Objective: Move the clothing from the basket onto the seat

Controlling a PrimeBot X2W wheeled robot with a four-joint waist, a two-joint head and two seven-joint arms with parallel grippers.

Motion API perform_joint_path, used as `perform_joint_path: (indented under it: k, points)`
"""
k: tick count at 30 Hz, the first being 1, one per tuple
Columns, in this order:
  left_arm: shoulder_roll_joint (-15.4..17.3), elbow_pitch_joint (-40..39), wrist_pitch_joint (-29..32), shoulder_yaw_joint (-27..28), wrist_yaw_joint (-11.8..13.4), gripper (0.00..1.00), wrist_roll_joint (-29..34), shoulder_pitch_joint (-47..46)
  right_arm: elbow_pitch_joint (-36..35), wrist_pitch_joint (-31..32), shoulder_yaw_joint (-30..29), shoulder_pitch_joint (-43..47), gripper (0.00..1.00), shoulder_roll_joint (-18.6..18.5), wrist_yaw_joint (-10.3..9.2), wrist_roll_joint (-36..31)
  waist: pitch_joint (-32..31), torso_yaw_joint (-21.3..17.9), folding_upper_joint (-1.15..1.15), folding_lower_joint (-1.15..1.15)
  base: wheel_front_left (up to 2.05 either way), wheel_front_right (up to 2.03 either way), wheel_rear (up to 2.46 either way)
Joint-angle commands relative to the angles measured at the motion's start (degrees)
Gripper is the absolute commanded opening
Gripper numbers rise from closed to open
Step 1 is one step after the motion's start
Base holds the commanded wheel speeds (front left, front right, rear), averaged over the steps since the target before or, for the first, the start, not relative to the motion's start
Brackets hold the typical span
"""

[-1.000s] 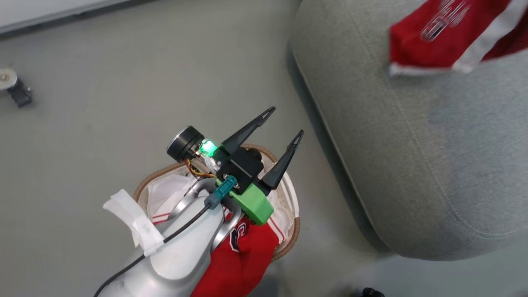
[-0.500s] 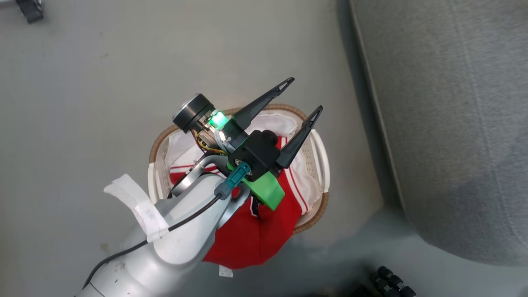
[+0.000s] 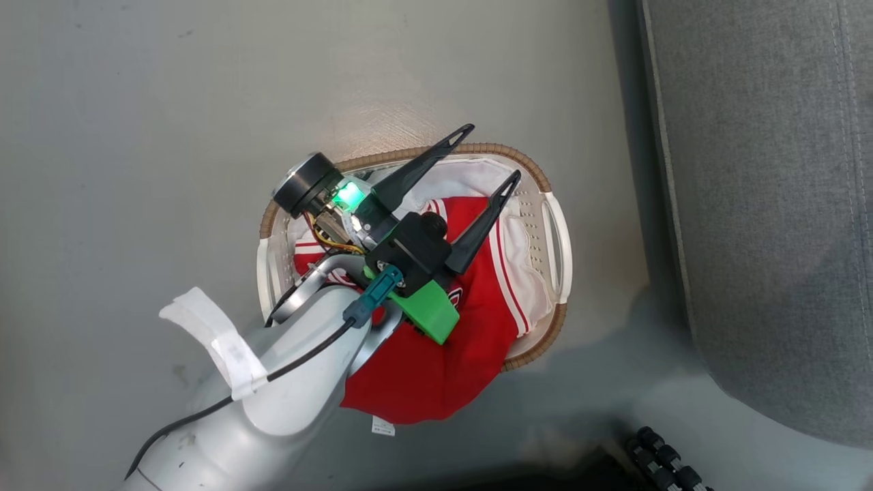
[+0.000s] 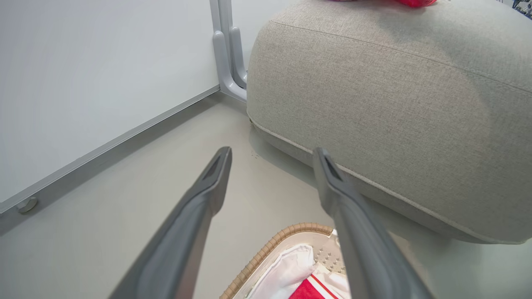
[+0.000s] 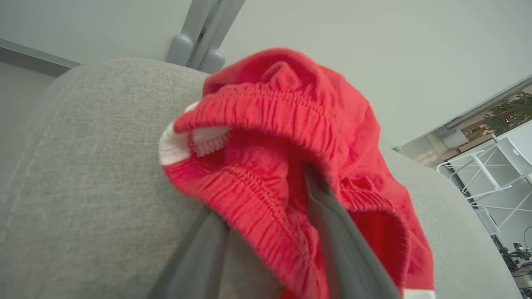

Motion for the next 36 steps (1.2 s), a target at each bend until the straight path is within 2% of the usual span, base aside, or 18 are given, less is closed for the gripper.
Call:
perform_joint_path:
  k: [1,11,20,26,36]
  points:
    - [0.6,-0.2,0.0,0.5,-0.2,1.00,-0.3,0.8,-1.4,-0.2,0.0,1.9,1.00,0.4,-0.10,1.2,-1.1,-0.8,0.69,-0.01,0.00,0.00,0.00]
    - [0.6,-1.4,0.0,4.1,0.2,1.00,-1.9,4.5,-9.2,-0.3,3.5,12.8,1.00,3.5,-0.10,5.5,-8.4,-1.4,0.69,-0.01,0.00,0.00,0.00]
    - [-1.3,-1.7,0.0,11.3,1.9,1.00,-4.8,10.6,-11.1,-0.3,7.4,12.4,1.00,4.8,-0.10,7.7,-19.2,1.3,0.69,-0.01,0.00,0.00,0.00]
    - [-2.5,-1.7,0.0,17.6,3.4,1.00,-5.5,17.1,-12.3,-0.3,12.2,14.8,1.00,8.3,-0.09,11.4,-26.3,3.3,0.69,-0.01,0.00,0.00,0.00]
    - [-4.1,-4.3,0.0,29.8,4.5,1.00,-6.0,29.5,-13.7,-0.3,19.6,26.2,1.00,17.4,-0.09,15.2,-33.5,5.2,0.69,-0.01,0.00,0.00,0.00]
